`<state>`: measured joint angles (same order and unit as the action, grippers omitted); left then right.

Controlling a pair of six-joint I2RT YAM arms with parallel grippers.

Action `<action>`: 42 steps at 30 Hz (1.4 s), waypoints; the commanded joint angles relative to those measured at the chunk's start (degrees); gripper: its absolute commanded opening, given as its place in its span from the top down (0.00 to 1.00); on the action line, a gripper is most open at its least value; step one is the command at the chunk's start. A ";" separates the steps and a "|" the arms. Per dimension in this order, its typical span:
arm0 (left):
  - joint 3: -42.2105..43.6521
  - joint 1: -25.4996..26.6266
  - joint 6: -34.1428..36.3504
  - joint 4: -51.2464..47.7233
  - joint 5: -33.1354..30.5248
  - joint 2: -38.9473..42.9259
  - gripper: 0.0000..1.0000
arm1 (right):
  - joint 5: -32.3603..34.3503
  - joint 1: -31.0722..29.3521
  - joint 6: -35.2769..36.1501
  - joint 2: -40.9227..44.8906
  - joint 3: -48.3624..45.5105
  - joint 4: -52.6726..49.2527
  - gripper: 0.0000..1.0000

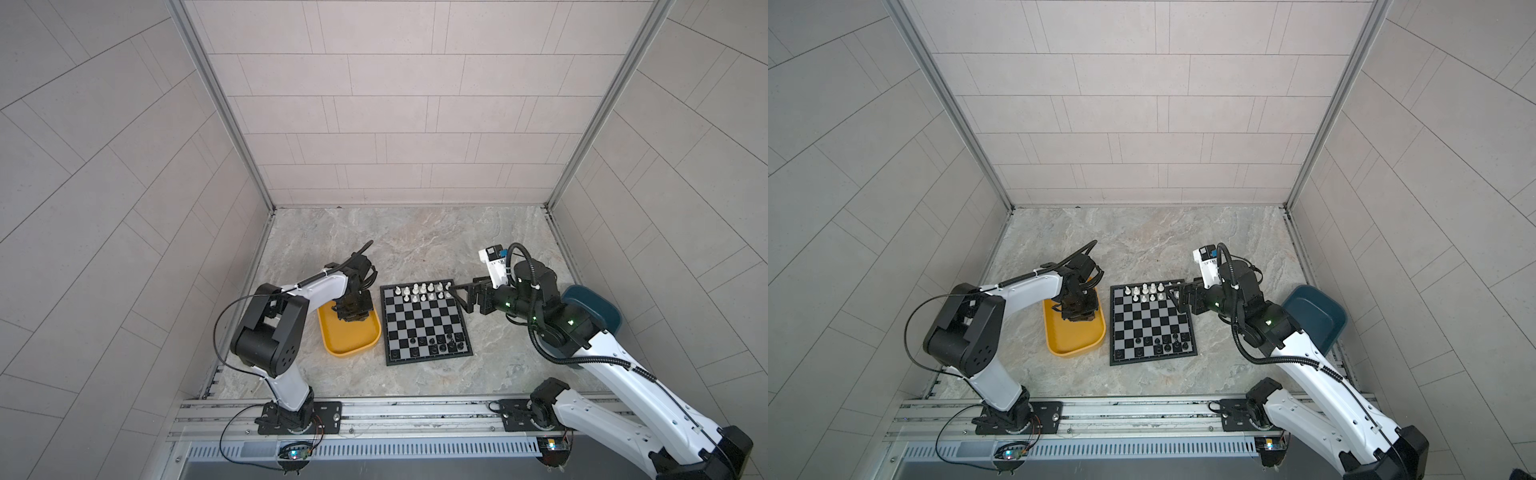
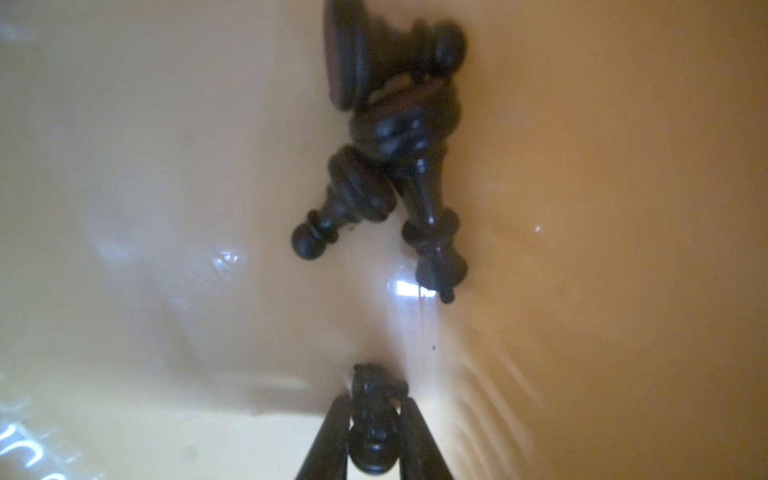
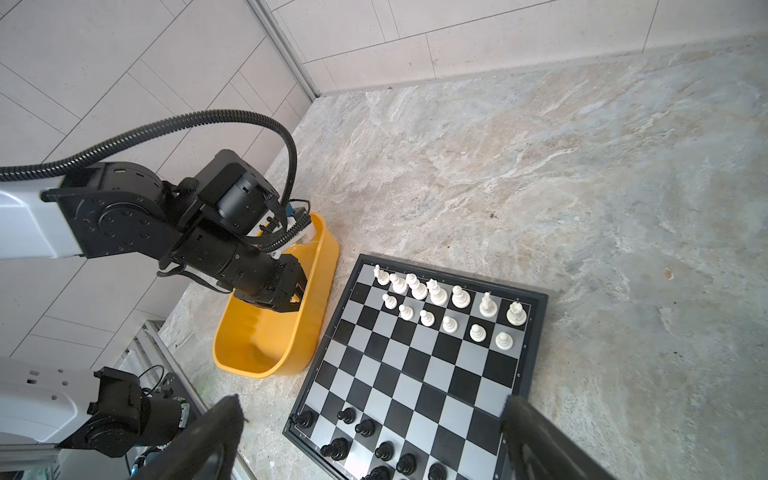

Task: Set up the chess pieces on the board
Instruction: 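Close the left gripper on the black knight and lift it from the tray, then carry the knight with the left gripper over the board while the right gripper approaches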

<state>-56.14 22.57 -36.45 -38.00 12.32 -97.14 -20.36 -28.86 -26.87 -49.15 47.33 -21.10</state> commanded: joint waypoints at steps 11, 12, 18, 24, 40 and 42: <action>-1.56 0.37 9.33 -2.42 -5.39 25.69 0.84 | -1.82 0.38 -5.64 -11.14 3.13 11.21 0.03; -1.27 0.42 11.30 -0.09 -3.67 28.02 0.84 | -2.42 0.55 -6.42 -12.37 3.79 12.20 0.03; 10.18 5.11 19.12 29.56 5.30 39.79 0.83 | -9.74 0.61 -9.63 -18.59 8.27 18.12 0.06; 24.10 9.51 23.21 63.45 12.12 42.15 0.83 | -10.92 -3.40 -5.90 -20.37 13.78 13.56 0.10; 25.91 12.59 27.72 66.47 17.27 40.75 0.83 | -5.83 -12.52 2.25 -28.94 25.04 0.34 0.41; 25.91 12.76 28.33 65.59 16.61 41.21 0.83 | -5.42 -12.80 2.18 -29.25 25.31 0.27 0.45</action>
<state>-30.81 34.92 -10.46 26.20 28.67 -57.41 -27.20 -41.17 -26.20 -78.32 71.31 -18.52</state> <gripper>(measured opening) 0.208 0.564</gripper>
